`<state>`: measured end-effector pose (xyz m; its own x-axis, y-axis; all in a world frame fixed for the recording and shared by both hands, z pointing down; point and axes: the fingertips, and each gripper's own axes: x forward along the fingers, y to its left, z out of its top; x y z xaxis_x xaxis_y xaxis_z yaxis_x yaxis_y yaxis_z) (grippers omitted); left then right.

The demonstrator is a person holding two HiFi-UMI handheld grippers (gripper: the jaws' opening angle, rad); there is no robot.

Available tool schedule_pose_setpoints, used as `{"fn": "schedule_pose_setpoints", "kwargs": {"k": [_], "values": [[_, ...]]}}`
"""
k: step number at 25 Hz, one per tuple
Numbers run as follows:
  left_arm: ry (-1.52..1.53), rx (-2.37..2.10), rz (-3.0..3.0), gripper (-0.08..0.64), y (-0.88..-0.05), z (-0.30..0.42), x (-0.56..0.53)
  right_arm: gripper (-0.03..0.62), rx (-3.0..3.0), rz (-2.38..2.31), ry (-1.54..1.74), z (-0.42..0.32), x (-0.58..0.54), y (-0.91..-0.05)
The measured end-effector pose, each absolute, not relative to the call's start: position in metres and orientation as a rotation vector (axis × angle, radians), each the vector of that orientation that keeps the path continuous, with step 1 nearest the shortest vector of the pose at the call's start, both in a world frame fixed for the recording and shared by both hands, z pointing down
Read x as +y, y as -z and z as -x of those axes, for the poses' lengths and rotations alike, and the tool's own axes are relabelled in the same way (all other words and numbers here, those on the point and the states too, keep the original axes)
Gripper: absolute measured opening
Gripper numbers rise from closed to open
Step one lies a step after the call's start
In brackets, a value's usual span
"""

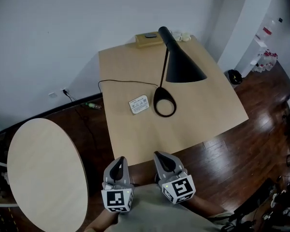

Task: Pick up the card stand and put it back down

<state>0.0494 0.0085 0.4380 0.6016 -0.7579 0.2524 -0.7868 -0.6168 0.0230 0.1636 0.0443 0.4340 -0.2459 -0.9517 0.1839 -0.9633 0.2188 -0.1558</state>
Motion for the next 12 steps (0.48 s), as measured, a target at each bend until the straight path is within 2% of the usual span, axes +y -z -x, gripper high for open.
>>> {"fn": "schedule_pose_setpoints", "kwargs": {"k": [12], "values": [[-0.326, -1.327, -2.656, 0.008, -0.445, -0.037, -0.043, 0.0, -2.4, -1.846, -0.401, -0.152, -0.011, -0.449]]}}
